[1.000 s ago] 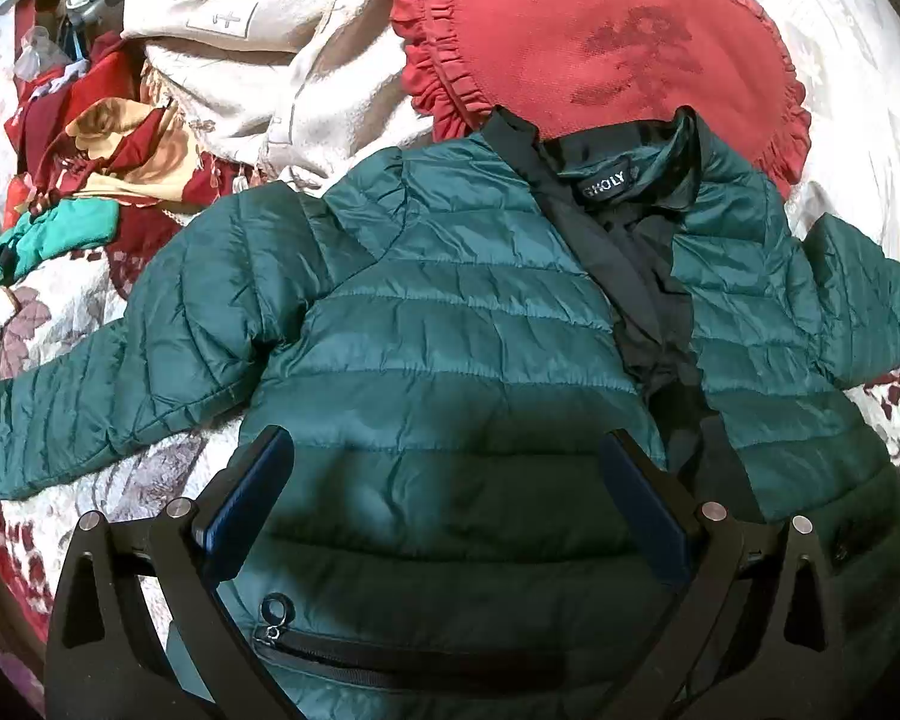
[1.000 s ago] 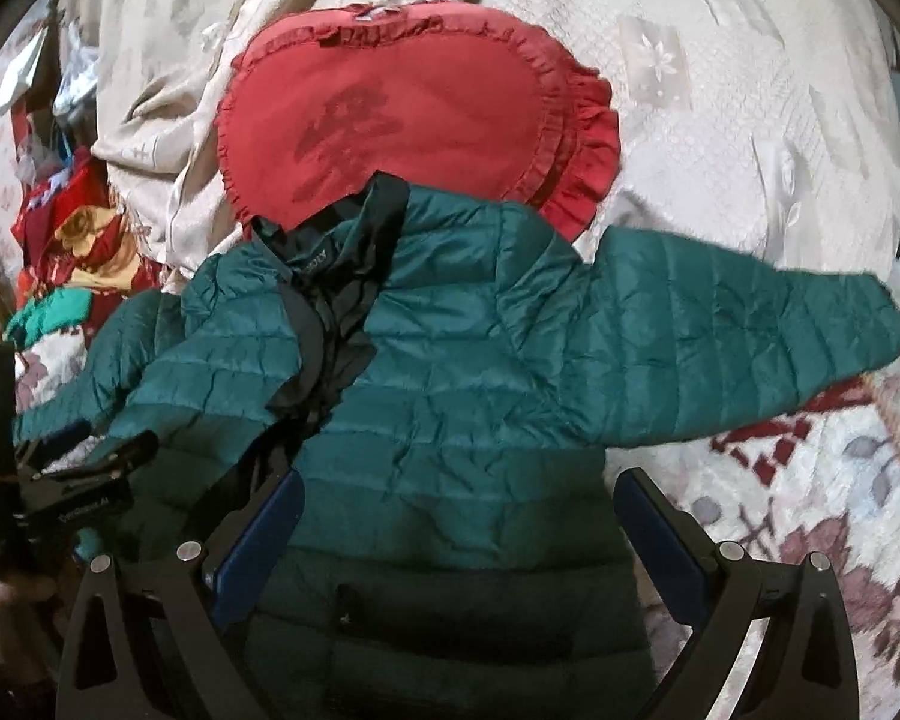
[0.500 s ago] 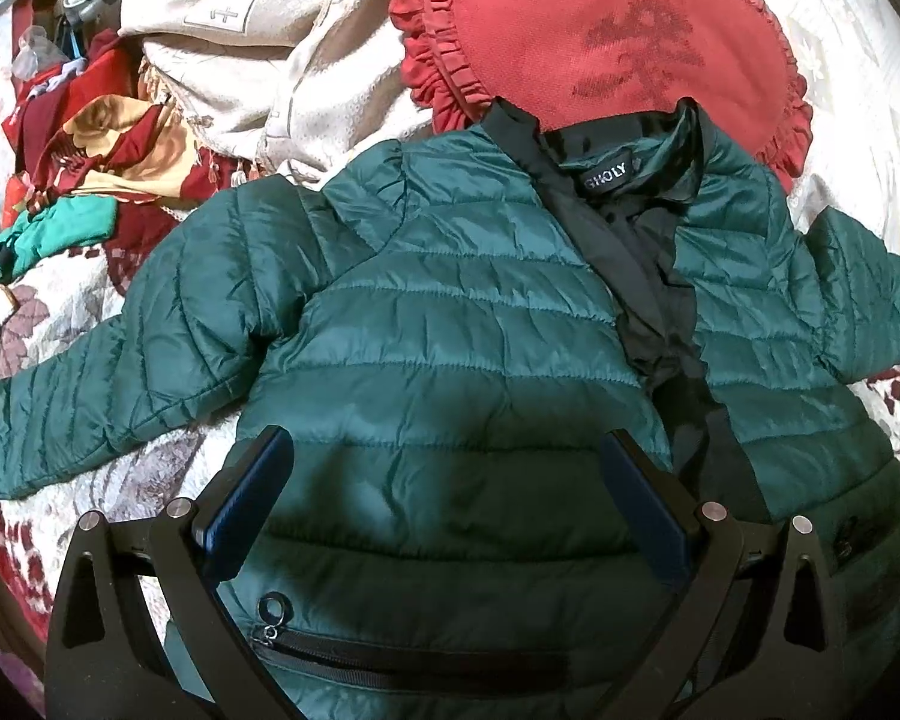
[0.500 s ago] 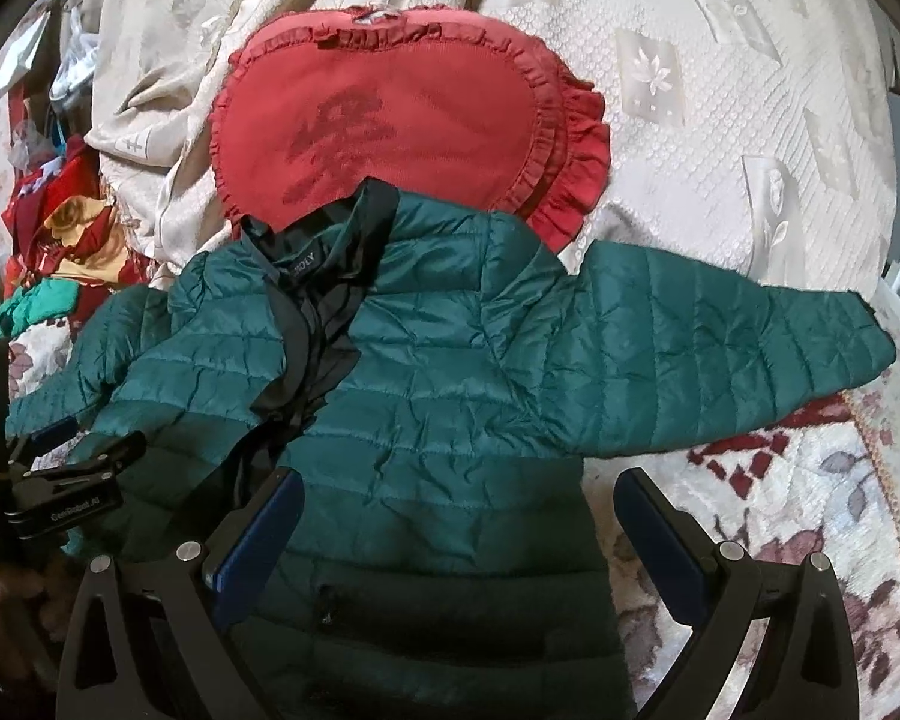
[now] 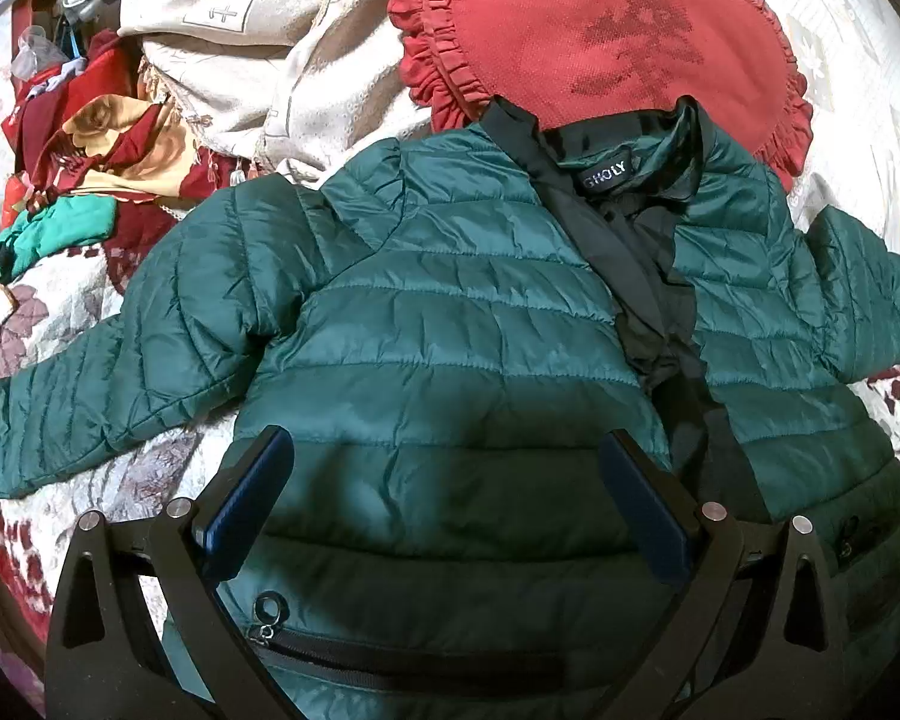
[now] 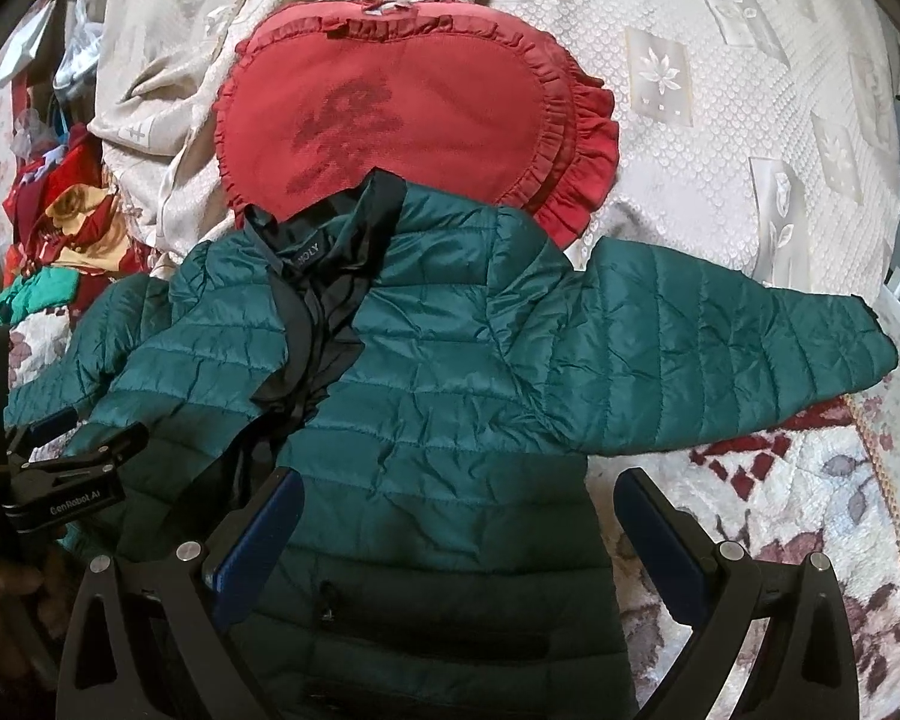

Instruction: Fold large clothes

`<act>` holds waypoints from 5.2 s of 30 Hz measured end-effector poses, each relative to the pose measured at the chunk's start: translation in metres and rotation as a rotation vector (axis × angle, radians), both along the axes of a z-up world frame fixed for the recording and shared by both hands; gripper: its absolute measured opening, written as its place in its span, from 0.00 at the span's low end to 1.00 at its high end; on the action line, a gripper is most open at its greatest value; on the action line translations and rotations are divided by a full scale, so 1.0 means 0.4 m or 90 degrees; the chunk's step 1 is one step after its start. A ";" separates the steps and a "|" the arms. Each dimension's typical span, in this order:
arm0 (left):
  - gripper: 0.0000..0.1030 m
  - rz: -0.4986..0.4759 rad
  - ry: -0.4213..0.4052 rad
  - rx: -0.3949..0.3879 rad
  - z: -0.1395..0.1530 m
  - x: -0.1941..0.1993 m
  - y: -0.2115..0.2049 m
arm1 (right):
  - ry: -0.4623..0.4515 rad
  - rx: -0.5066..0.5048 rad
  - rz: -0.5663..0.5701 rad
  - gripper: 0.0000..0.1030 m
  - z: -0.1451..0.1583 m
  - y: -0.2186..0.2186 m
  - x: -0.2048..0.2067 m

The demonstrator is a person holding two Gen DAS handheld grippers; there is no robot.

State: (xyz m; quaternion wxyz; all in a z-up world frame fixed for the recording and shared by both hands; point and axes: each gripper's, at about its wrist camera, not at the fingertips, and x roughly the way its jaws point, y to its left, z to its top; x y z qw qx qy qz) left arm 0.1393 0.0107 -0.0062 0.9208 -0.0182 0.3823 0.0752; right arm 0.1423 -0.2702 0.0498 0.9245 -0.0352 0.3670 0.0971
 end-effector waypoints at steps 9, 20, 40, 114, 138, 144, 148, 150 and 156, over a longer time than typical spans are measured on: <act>0.99 0.000 -0.001 0.000 0.000 0.000 0.000 | -0.001 0.002 -0.005 1.00 0.001 -0.001 0.000; 0.99 -0.001 -0.001 0.000 0.000 0.000 0.000 | -0.002 0.000 -0.006 1.00 0.003 -0.003 -0.001; 0.99 0.000 0.000 0.000 -0.001 0.000 0.001 | -0.002 -0.002 -0.006 1.00 0.005 -0.005 -0.001; 0.99 0.209 -0.147 -0.351 -0.104 -0.429 0.835 | -0.050 -0.024 0.003 1.00 0.032 0.021 -0.063; 0.66 0.277 -0.189 -0.507 -0.189 -0.270 1.018 | -0.025 -0.049 0.041 1.00 -0.013 0.098 -0.037; 0.41 0.334 -0.157 -0.536 -0.181 -0.274 1.031 | -0.022 -0.044 0.018 1.00 -0.009 0.068 -0.035; 0.10 0.359 -0.134 -0.503 -0.144 -0.279 1.016 | -0.019 -0.052 -0.008 0.99 -0.006 0.031 -0.038; 0.10 0.343 -0.143 -0.453 -0.092 -0.279 0.983 | -0.016 -0.052 -0.025 0.99 -0.007 0.006 -0.041; 0.09 0.204 -0.192 -0.344 0.115 -0.197 0.775 | 0.019 -0.022 -0.074 0.99 -0.036 -0.090 -0.041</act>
